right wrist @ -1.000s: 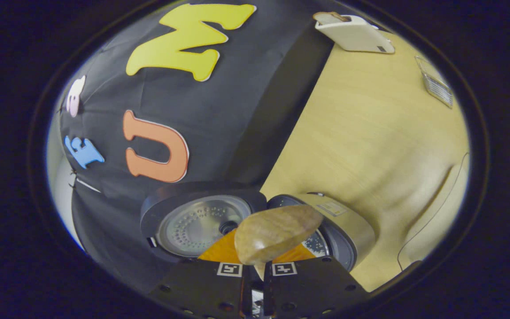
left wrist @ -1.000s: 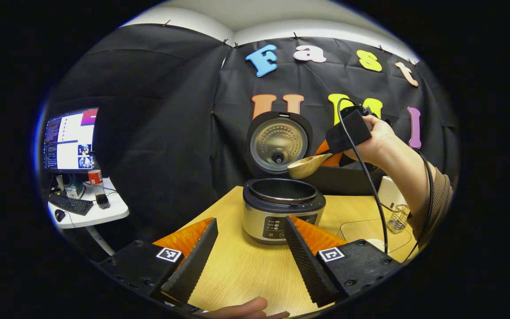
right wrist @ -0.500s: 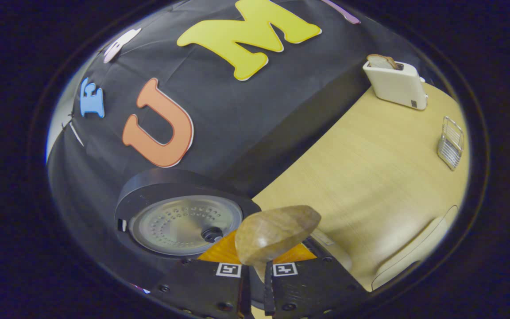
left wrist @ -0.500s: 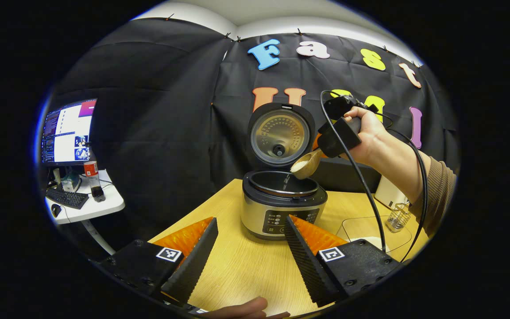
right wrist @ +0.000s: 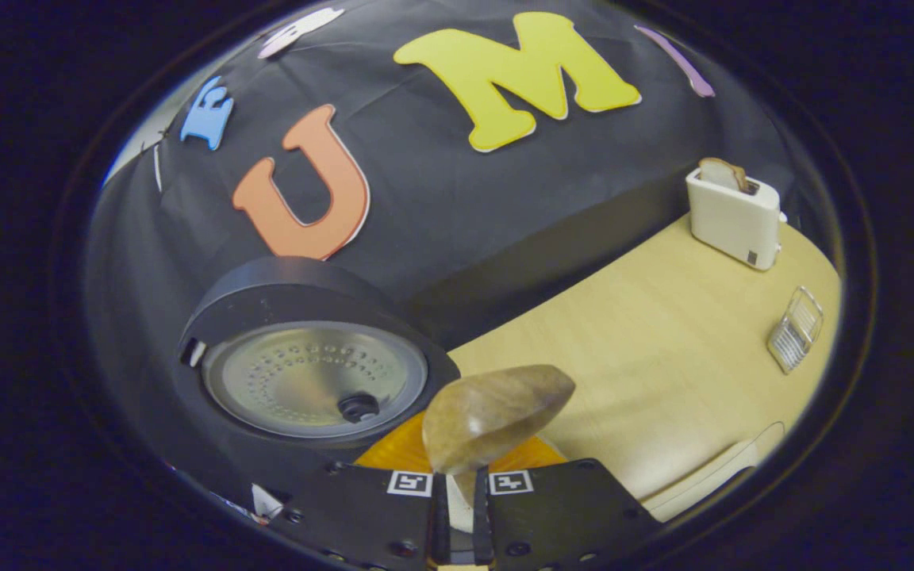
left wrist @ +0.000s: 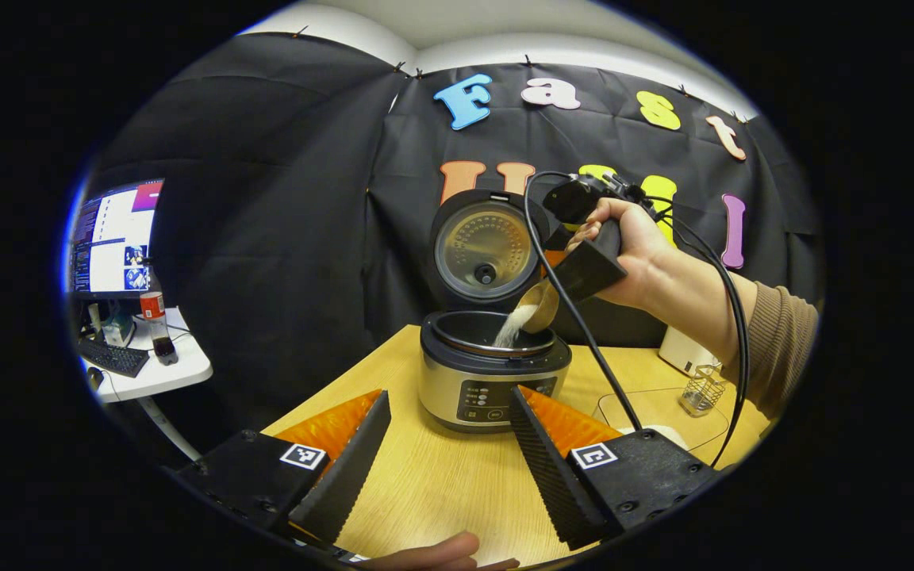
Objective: Close the left gripper, press the button to open the rice cooker; take a wooden spoon from the chopstick holder with the right hand, scoop a spoonful of rice and pour it into the rice cooker, then put the wooden spoon back into the chopstick holder.
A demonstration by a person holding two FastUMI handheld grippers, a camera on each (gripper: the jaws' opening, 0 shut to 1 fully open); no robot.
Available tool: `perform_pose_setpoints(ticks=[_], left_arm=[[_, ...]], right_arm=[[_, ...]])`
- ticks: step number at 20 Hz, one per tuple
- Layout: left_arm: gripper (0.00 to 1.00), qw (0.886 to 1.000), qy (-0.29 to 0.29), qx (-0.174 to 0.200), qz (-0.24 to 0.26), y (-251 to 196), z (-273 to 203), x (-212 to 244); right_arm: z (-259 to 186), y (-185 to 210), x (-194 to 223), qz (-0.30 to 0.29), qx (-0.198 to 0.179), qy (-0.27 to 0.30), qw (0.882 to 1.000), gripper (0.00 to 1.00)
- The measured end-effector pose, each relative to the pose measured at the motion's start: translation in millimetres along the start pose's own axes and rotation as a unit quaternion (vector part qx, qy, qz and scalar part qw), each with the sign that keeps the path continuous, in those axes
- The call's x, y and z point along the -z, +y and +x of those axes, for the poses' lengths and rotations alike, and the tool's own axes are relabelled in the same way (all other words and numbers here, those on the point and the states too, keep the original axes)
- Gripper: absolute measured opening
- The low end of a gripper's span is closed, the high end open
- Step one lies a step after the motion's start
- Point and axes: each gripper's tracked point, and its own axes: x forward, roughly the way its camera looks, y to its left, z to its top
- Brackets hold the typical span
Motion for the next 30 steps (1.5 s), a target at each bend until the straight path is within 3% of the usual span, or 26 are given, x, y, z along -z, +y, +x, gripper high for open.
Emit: perform_pose_setpoints(ticks=[5, 10, 18, 20, 26, 28, 30], left_arm=[[0.96, 1.000, 0.011, -0.007, -0.003, 4.5, 2.0, 5.4], [0.96, 1.000, 0.010, -0.011, -0.001, 7.2, 0.4, 4.5], [0.96, 1.000, 0.009, -0.021, 0.007, 16.2, -2.3, 3.5], [0.95, 1.000, 0.011, -0.019, 0.006, 13.8, -0.9, 5.5], [0.95, 0.999, 0.019, -0.023, 0.016, 14.5, -0.2, 9.1], [0.95, 0.999, 0.021, -0.028, 0.025, 15.2, 0.2, 9.6], [0.95, 0.999, 0.020, -0.026, 0.028, 14.1, 0.3, 9.2]], right_arm=[[-11.7, 8.9, -16.1, -0.070, -0.004, -0.052, 0.996, 0.12], [-21.3, 26.2, -25.8, -0.178, -0.012, -0.112, 0.978, 0.12], [-5.6, 45.7, -1.3, -0.274, -0.021, -0.099, 0.956, 0.11], [-3.7, 48.6, 2.0, -0.318, -0.017, -0.107, 0.942, 0.12], [-7.5, 54.9, 1.0, -0.470, 0.023, -0.161, 0.868, 0.13], [-9.4, 53.1, -0.3, -0.498, 0.032, -0.169, 0.850, 0.13], [-9.9, 52.1, -0.7, -0.512, 0.035, -0.171, 0.841, 0.13]])
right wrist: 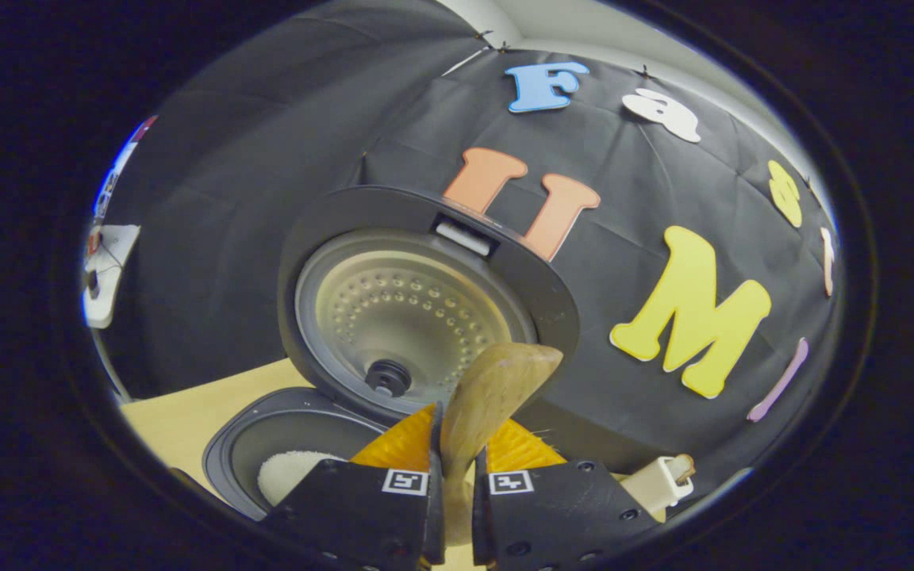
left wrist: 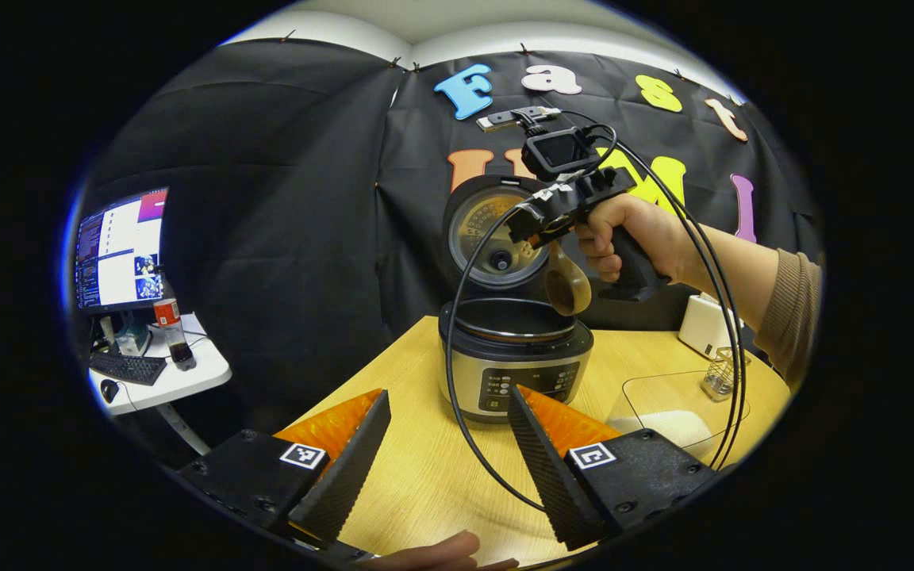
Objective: Close the left gripper, press the button to open the rice cooker; take a wooden spoon from the chopstick holder with the right hand, scoop a spoonful of rice and pour it into the rice cooker, then put the wooden spoon back into the chopstick holder.
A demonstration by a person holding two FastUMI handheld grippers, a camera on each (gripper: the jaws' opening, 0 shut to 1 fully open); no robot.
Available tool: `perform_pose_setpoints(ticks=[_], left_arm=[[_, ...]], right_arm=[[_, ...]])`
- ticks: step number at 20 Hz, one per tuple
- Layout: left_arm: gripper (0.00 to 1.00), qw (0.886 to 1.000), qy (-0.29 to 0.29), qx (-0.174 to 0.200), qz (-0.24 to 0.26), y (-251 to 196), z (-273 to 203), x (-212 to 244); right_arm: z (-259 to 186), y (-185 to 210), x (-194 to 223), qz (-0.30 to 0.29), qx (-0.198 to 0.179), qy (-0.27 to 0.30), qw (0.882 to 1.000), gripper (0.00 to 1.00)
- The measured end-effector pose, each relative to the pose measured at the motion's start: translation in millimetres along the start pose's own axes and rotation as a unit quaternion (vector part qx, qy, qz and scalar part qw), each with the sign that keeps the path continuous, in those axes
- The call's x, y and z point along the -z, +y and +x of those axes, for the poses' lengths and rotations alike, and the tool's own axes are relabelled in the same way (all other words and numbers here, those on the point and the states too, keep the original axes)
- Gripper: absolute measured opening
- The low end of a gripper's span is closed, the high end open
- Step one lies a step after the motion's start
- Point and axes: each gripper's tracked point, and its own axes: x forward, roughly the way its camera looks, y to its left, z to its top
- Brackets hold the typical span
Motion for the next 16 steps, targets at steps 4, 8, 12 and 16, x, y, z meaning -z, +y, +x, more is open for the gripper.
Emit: perform_pose_setpoints(ticks=[4, 8, 12, 16], left_arm=[[0.95, 1.000, -0.005, 0.008, 0.003, -2.0, 1.7, -0.5], [0.95, 1.000, -0.009, 0.014, 0.013, -17.8, 0.1, -2.4], [0.95, 0.999, -0.022, 0.022, 0.028, -37.2, -6.7, -10.6], [0.95, 0.999, -0.040, 0.022, 0.025, -45.2, -14.2, -20.9]], right_arm=[[-5.0, -15.6, 8.8, -0.003, 0.002, 0.001, 1.000, 0.13], [-21.9, -62.2, 21.1, 0.034, 0.019, 0.002, 0.999, 0.13], [-42.0, -120.0, 47.1, 0.071, 0.042, 0.012, 0.997, 0.13], [-72.8, -187.6, 77.9, 0.090, 0.079, 0.010, 0.993, 0.14]])
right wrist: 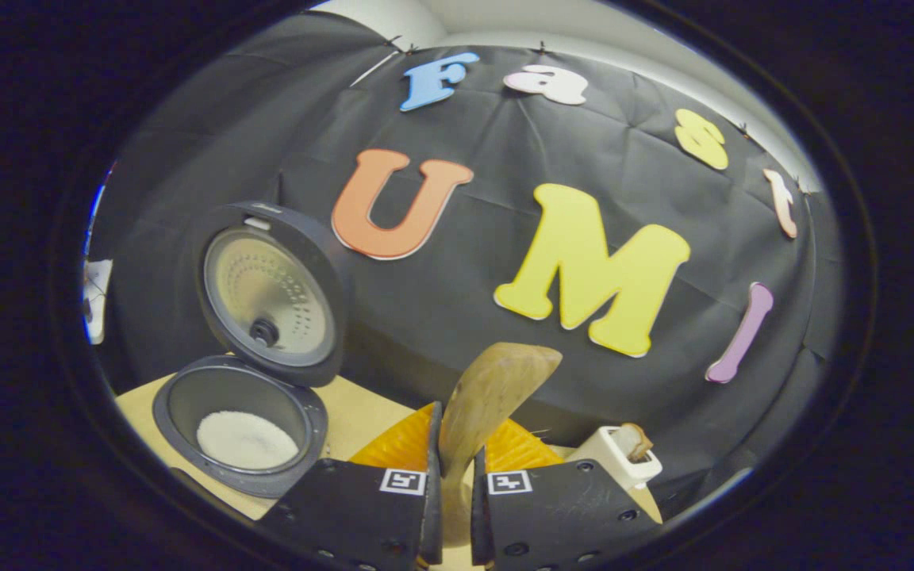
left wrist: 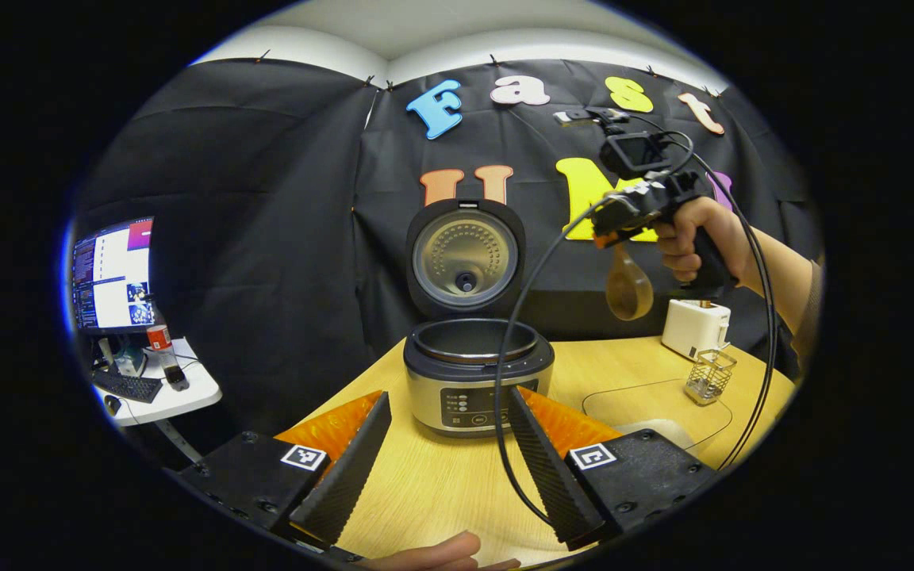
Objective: Close the left gripper, press the button to open the rice cooker; take a wooden spoon from the chopstick holder with the right hand, scoop a spoonful of rice and pour it into the rice cooker, then put the wooden spoon back into the chopstick holder.
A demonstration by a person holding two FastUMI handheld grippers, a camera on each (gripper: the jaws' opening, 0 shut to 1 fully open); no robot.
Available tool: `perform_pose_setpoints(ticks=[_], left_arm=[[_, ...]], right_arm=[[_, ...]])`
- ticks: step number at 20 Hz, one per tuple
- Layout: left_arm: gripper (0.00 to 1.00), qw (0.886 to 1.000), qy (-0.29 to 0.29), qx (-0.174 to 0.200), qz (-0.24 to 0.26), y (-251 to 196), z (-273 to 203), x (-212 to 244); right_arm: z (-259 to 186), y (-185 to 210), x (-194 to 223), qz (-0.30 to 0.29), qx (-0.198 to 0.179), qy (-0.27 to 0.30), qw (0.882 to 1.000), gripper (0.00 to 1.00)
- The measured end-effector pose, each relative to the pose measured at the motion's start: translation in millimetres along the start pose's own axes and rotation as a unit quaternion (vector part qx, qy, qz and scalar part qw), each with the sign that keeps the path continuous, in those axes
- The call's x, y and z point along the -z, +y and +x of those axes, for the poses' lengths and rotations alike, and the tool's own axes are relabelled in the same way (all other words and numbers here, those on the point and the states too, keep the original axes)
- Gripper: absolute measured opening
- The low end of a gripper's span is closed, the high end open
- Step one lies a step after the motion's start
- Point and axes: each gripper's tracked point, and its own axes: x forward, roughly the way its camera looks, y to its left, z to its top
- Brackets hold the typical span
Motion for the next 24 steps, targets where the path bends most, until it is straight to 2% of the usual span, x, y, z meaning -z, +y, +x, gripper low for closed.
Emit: perform_pose_setpoints(ticks=[3, 7, 11, 17, 20, 23, 24], left_arm=[[0.95, 1.000, -0.011, 0.008, -0.010, -11.4, -6.3, -9.7], [0.95, 1.000, -0.020, 0.009, 0.006, -22.3, -12.7, -16.7], [0.95, 0.999, -0.023, 0.025, -0.005, -41.6, -13.9, -19.4], [0.95, 0.999, -0.030, 0.033, 0.011, -55.4, -17.2, -22.9], [0.95, 0.999, -0.032, 0.042, 0.005, -62.2, -16.9, -24.0], [0.95, 0.999, -0.028, 0.041, 0.011, -62.7, -14.2, -20.9], [0.95, 0.999, -0.026, 0.039, 0.010, -61.8, -13.1, -19.3]], right_arm=[[-12.0, -59.6, 21.6, 0.012, 0.032, 0.006, 0.999, 0.14], [-18.6, -128.3, 58.7, 0.039, 0.064, 0.021, 0.997, 0.14], [-15.1, -182.9, 108.1, 0.063, 0.091, 0.056, 0.992, 0.16], [9.8, -203.2, 175.9, 0.082, 0.086, 0.096, 0.988, 0.15], [23.1, -196.7, 194.1, 0.108, 0.059, 0.109, 0.986, 0.18], [26.1, -190.2, 200.7, 0.138, 0.028, 0.114, 0.983, 0.15], [26.2, -188.8, 202.9, 0.146, 0.019, 0.114, 0.983, 0.18]])
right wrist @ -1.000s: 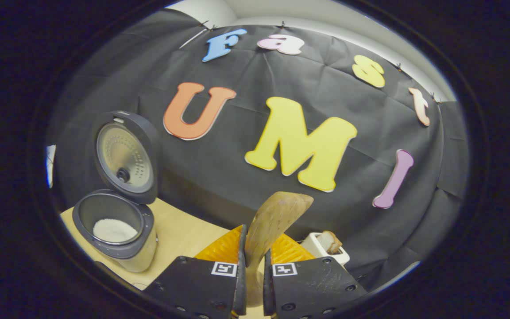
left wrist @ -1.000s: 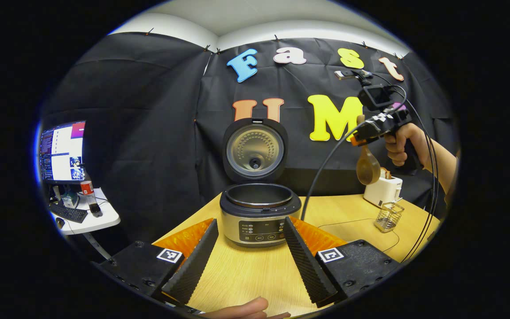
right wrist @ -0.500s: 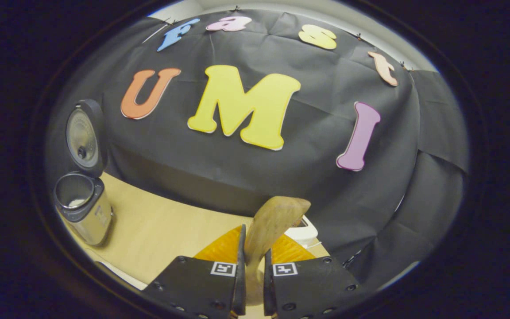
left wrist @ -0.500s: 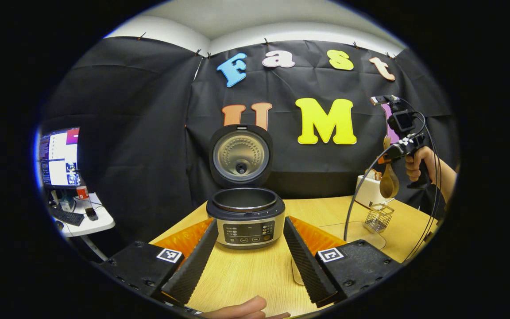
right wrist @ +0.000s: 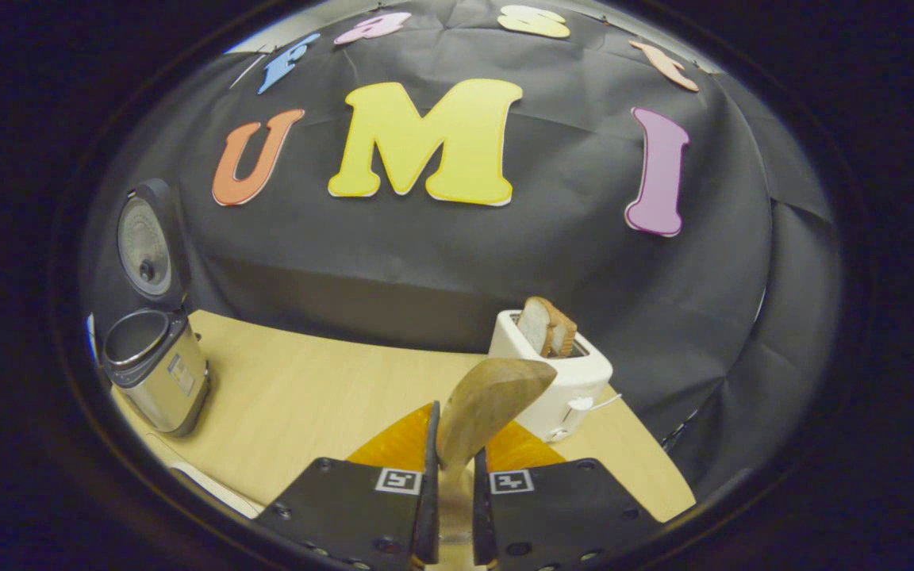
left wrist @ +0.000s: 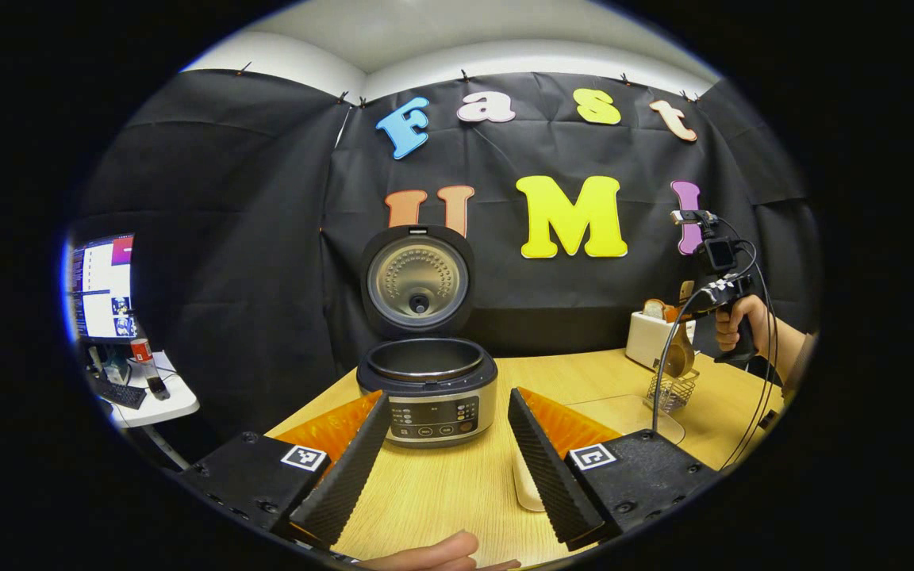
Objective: Close the left gripper, press the button to open the rice cooker; take a wooden spoon from the chopstick holder with the right hand, scoop a spoonful of rice and pour it into the rice cooker, then put the wooden spoon back into the chopstick holder.
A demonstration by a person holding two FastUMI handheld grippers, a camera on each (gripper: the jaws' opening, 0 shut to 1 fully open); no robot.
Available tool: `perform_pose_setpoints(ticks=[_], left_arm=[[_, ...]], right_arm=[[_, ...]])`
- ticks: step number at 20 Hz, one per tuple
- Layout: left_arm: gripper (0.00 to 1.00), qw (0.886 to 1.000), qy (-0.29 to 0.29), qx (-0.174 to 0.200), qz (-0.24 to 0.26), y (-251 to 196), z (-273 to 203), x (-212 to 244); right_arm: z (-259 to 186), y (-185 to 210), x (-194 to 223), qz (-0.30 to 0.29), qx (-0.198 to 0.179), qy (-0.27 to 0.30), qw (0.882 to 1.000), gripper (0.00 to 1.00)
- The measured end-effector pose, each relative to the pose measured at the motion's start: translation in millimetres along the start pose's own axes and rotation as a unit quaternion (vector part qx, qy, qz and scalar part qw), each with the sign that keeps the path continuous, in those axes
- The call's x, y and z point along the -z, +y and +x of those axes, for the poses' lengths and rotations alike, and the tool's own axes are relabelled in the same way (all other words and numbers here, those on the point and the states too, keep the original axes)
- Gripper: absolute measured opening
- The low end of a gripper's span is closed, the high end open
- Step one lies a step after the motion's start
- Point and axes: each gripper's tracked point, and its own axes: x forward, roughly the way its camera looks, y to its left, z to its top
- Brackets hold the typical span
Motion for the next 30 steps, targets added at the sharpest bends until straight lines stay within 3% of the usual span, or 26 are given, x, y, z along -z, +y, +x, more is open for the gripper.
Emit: perform_pose_setpoints(ticks=[2, 4, 5, 6, 7, 9, 10, 12, 14, 17, 19, 20, 23, 27, 29, 30], left_arm=[[0.95, 1.000, 0.003, 0.002, -0.003, -1.9, 1.4, 2.0], [0.95, 1.000, 0.004, 0.002, -0.004, -1.7, 2.7, 2.6], [0.95, 1.000, 0.004, 0.002, -0.004, -2.6, 3.7, 3.0], [0.95, 1.000, 0.005, 0.003, -0.004, -3.8, 3.6, 3.2], [0.95, 1.000, 0.004, 0.003, -0.003, -5.0, 3.6, 2.9], [0.95, 1.000, 0.001, 0.003, -0.002, -5.7, 2.3, 1.8], [0.95, 1.000, -0.001, 0.003, -0.002, -6.7, 1.4, 0.1], [0.95, 1.000, -0.007, 0.001, 0.000, -6.3, 0.1, -3.6], [0.95, 1.000, -0.007, -0.008, -0.002, -3.8, -2.4, -5.0], [0.95, 1.000, -0.007, -0.014, -0.003, -3.6, -5.4, -5.0], [1.00, 1.000, -0.002, -0.016, -0.002, -2.9, -4.0, -3.1], [0.95, 1.000, -0.002, -0.018, -0.006, -2.3, -2.6, -6.1], [0.95, 1.000, -0.003, -0.019, -0.013, -0.7, 11.7, -21.0], [0.95, 0.998, -0.015, -0.055, -0.001, 25.2, 46.5, -59.6], [1.00, 0.998, -0.014, -0.061, -0.008, 32.6, 67.9, -81.7], [0.95, 0.998, -0.014, -0.067, -0.012, 37.5, 78.7, -92.4]], right_arm=[[1.9, 3.2, 3.4, 0.006, -0.015, 0.002, 1.000, 0.21], [0.9, 1.7, 12.6, 0.009, -0.020, 0.016, 1.000, 0.34], [-0.5, -5.1, 8.8, 0.009, -0.010, 0.006, 1.000, 0.34], [-0.9, -10.3, 2.9, 0.010, -0.003, -0.007, 1.000, 0.45], [-4.1, -17.1, -4.3, 0.013, 0.007, -0.019, 1.000, 0.40], [-14.2, -26.1, -14.8, 0.016, 0.016, -0.042, 0.999, 0.54], [-18.1, -31.4, -19.8, 0.011, 0.022, -0.052, 0.998, 0.68], [-30.2, -39.0, -26.4, 0.001, 0.028, -0.068, 0.997, 0.84], [-43.8, -49.3, -33.5, -0.007, 0.047, -0.087, 0.995, 0.96], [-74.0, -77.9, -41.6, -0.061, 0.124, -0.136, 0.981, 0.95], [-97.0, -73.2, -38.9, -0.089, 0.135, -0.161, 0.974, 0.96], [-106.0, -70.6, -36.8, -0.089, 0.130, -0.169, 0.973, 0.96], [-123.7, -64.2, -24.4, -0.053, 0.095, -0.180, 0.978, 0.94], [-147.8, -55.0, -17.5, -0.022, 0.040, -0.195, 0.980, 0.95], [-159.0, -45.4, -12.3, -0.015, 0.004, -0.202, 0.979, 0.94], [-164.3, -37.6, -9.2, -0.015, -0.018, -0.202, 0.979, 0.96]])
